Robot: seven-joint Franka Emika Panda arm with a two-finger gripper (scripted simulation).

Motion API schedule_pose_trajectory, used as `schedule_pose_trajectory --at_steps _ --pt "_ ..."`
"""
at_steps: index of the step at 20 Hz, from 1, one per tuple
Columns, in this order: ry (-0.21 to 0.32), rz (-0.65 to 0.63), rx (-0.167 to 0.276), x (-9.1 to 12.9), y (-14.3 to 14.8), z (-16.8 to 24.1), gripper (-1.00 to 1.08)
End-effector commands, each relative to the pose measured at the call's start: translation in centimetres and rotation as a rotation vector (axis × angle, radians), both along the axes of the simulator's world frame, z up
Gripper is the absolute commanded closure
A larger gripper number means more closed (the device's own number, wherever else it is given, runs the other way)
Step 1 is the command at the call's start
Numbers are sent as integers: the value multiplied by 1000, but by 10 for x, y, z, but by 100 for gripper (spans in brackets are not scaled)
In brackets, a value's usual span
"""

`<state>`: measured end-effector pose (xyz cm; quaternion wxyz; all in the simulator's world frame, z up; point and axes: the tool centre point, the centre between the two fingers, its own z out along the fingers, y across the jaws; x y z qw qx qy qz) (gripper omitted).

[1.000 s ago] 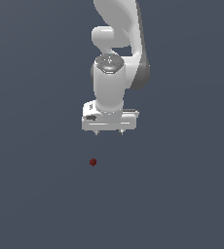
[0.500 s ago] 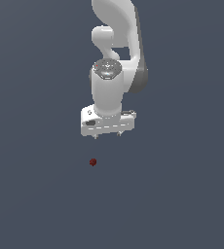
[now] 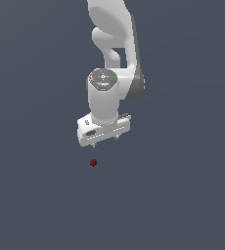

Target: Pick up the object and move it to a goal position.

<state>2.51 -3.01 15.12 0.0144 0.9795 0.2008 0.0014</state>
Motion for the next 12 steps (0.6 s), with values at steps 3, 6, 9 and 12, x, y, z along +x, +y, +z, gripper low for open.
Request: schedule_pose_trajectory --at_steps 3,6,9,12 --pt "6 116 -1 6 -7 -10 -92" --pt "9 192 -1 10 -11 -16 -92" --pt "13 268 -1 13 -15 -22 -92" --pt "16 344 0 17 -20 -29 -92"
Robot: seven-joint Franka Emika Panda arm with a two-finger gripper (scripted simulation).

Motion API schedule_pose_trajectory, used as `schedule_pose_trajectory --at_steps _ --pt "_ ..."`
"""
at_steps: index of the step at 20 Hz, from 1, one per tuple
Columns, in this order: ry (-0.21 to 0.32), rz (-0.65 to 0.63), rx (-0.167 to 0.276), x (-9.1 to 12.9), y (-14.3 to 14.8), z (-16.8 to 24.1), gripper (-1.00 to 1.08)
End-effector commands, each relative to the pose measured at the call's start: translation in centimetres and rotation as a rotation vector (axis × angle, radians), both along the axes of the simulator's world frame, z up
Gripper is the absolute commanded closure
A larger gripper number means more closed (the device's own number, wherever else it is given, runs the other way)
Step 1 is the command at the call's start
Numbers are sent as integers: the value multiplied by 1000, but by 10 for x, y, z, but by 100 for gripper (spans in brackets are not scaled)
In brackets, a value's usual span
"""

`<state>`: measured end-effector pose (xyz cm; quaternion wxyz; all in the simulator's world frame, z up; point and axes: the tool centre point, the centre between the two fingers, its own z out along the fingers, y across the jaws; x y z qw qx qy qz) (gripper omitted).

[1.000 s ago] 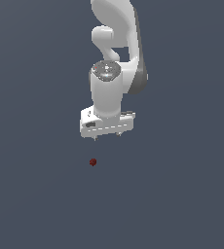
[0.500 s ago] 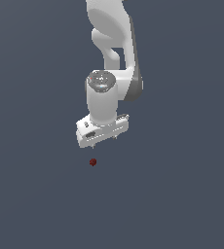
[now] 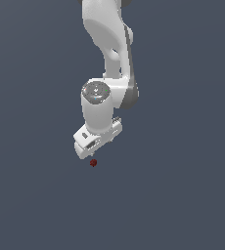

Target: Pick up the object and move it to a goal position.

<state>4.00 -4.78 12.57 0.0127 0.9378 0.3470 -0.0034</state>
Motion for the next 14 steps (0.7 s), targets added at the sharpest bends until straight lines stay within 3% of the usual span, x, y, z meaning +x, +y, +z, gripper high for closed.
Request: schedule_pose_trajectory --at_steps 1,14 --pt "2 65 1 3 -4 -5 -92" --pt "11 389 11 16 -24 -34 -92"
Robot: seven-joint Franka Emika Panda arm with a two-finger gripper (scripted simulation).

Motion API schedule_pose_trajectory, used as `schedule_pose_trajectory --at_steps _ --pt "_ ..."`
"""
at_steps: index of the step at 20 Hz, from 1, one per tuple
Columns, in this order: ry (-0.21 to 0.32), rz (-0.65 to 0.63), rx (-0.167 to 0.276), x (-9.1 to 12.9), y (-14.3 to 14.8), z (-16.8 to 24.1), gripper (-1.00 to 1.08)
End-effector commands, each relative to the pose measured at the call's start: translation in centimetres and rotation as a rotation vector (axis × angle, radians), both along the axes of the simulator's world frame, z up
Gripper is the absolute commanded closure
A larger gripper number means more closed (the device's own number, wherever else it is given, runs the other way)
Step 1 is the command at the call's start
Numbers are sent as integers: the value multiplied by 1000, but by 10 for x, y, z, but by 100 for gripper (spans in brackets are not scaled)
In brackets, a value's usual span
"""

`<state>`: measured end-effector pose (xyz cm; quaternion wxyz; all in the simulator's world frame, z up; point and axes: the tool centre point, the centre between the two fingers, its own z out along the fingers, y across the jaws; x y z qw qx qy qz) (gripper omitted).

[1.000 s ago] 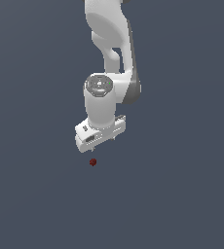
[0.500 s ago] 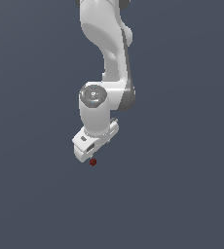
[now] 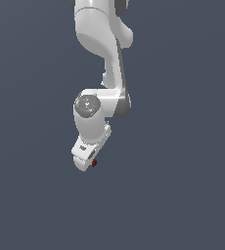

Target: Pick up the object and move it to a goal position.

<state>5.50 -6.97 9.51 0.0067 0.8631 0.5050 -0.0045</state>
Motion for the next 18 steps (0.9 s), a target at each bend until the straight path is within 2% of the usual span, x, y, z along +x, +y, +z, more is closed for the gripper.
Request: schedule_pose_trajectory --at_steps 1,9,18 --pt "1 63 3 2 -4 -6 -92" --pt "2 223 11 8 -15 -20 -92" --pt "1 307 16 11 -21 -28 -92"
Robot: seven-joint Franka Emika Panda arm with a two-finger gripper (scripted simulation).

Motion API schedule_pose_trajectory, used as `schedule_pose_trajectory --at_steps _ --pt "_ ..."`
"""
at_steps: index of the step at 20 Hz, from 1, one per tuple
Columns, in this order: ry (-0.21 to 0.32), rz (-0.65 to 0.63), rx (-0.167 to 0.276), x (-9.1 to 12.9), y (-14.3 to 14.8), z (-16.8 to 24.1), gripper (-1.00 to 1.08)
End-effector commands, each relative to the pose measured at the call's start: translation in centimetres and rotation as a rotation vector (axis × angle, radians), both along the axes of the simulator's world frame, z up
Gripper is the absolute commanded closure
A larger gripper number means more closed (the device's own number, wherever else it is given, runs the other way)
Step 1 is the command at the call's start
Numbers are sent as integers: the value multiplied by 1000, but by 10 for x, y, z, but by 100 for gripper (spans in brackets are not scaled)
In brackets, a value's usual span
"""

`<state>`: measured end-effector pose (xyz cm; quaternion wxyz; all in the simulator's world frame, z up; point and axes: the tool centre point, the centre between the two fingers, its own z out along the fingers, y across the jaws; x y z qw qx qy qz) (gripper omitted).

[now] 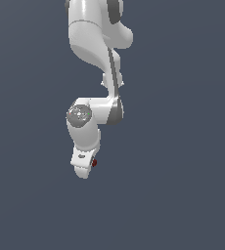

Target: Pick up the object and move it to a goal position.

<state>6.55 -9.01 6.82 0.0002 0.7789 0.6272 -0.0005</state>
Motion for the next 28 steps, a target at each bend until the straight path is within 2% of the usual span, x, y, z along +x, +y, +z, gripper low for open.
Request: schedule_pose_trajectory --at_steps 1,7,16,22,23,28 --pt "0 13 1 1 -1 -1 -92" --pt "0 12 1 0 -1 -4 -92" --pt "0 16 1 -1 -1 -45 -92" --pt "0 16 1 1 -1 -51 -92" --pt "0 16 1 1 -1 -51 108" --pt "0 16 1 1 -1 -51 108"
